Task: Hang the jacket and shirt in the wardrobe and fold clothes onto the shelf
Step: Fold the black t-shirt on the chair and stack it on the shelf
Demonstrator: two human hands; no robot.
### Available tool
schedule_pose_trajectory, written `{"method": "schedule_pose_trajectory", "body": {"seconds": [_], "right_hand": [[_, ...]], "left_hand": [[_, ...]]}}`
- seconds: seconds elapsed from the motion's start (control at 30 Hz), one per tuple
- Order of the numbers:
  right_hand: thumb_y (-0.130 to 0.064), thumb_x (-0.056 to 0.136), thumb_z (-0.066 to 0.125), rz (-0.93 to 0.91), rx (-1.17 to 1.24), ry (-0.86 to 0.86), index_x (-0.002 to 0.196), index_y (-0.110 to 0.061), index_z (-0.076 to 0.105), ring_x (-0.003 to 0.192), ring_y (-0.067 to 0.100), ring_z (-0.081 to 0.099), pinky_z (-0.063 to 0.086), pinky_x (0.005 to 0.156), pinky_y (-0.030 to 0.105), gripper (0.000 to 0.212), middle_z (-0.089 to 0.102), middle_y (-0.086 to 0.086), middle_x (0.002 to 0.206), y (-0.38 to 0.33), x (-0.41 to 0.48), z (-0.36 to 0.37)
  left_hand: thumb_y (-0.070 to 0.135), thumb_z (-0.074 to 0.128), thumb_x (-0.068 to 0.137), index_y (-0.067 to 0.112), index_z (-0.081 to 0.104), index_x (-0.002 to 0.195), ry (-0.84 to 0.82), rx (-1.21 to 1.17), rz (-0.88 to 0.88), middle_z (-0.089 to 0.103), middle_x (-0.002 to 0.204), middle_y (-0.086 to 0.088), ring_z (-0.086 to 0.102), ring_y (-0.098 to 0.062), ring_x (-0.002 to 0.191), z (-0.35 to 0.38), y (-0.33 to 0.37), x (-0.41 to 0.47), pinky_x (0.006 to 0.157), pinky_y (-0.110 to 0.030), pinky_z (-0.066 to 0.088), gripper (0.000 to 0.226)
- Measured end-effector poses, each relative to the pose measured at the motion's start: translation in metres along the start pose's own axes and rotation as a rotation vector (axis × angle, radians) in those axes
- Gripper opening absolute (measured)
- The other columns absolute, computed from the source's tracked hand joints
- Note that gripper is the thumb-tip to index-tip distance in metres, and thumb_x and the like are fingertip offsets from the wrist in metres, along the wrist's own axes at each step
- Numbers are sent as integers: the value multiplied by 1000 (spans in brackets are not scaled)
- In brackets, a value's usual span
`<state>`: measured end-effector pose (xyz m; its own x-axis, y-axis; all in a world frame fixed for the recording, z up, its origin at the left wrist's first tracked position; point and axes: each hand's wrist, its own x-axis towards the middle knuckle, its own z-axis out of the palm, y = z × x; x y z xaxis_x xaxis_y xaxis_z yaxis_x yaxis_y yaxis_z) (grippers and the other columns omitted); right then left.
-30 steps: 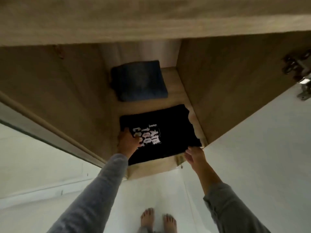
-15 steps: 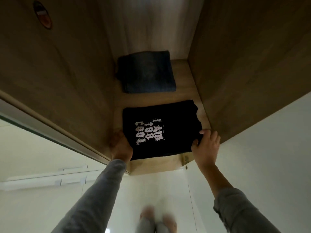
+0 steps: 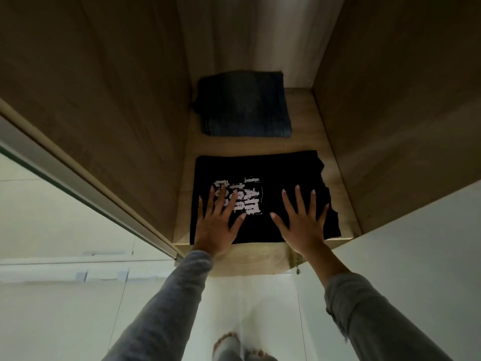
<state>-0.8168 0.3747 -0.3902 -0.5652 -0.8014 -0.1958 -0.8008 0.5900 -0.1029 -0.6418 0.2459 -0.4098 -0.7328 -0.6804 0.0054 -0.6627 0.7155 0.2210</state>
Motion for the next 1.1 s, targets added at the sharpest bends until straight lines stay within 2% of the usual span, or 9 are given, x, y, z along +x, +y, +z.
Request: {"method": "schedule_pose_trajectory", "body": {"seconds": [0.13,0.27,0.37,0.43,0.57,0.67,0.9,1.0,1.1], "right_hand": [[-77,57,-34,-7,15,24,146,-37,-15,141,37,-21,-13,107,63,100,-18,1,157,-20,16,2],[-77,62,-29,-18,20,39,146,-37,-15,141,37,-21,-15,105,63,94,-18,1,157,-35,20,6],[-77,69,-21,-28,37,62,149,-35,-6,142,37,-17,-17,105,59,91,-11,1,159,-33,17,7],[-75,77,-14,-33,58,99,150,-32,6,144,37,-8,-12,109,57,87,0,3,159,-31,14,9],[-66,90,8,-16,57,126,147,-23,30,142,40,17,13,113,56,75,26,8,155,-29,4,12],[-64,90,16,0,34,161,145,-21,34,140,41,23,16,112,54,72,31,8,152,-29,-3,15],[-64,91,12,11,37,148,144,-19,37,138,43,26,17,110,54,73,35,10,150,-32,-8,18],[-62,92,12,-7,49,117,143,-16,39,136,45,29,16,108,54,73,37,13,149,-31,-6,16],[-59,94,8,-53,112,71,141,-12,42,134,47,30,15,107,53,74,38,16,147,-28,-10,14]], "left_hand": [[76,-12,78,38,-6,146,0,-11,-45,-15,155,4,-19,-23,143,-5,-21,8,111,-42,-22,78],[78,-11,75,39,-11,144,-6,13,-83,-17,155,5,-24,-19,142,-7,-39,9,110,-40,-23,79],[76,-4,80,36,-5,147,14,6,-78,-14,157,4,-22,-19,142,-7,-42,8,112,-39,-20,78],[76,-3,81,35,-5,147,20,4,-88,-16,156,3,-23,-19,142,-7,-40,6,112,-37,-21,78],[73,-1,82,33,-7,148,17,0,-140,-19,156,1,-24,-22,142,-7,-41,-5,113,-35,-18,77],[71,4,83,33,-9,148,6,-24,-159,-18,155,2,-24,-26,142,-8,-42,-12,115,-34,-16,76],[60,24,91,24,25,147,69,-18,-178,15,157,-8,7,-31,144,-6,-42,-21,116,-38,5,67],[57,23,93,22,33,146,58,5,-189,25,154,-10,17,-31,142,-8,-40,-25,116,-36,6,64],[57,15,96,17,42,141,-9,3,-212,36,149,-14,32,-36,137,-10,-36,-37,114,-43,21,66]]}}
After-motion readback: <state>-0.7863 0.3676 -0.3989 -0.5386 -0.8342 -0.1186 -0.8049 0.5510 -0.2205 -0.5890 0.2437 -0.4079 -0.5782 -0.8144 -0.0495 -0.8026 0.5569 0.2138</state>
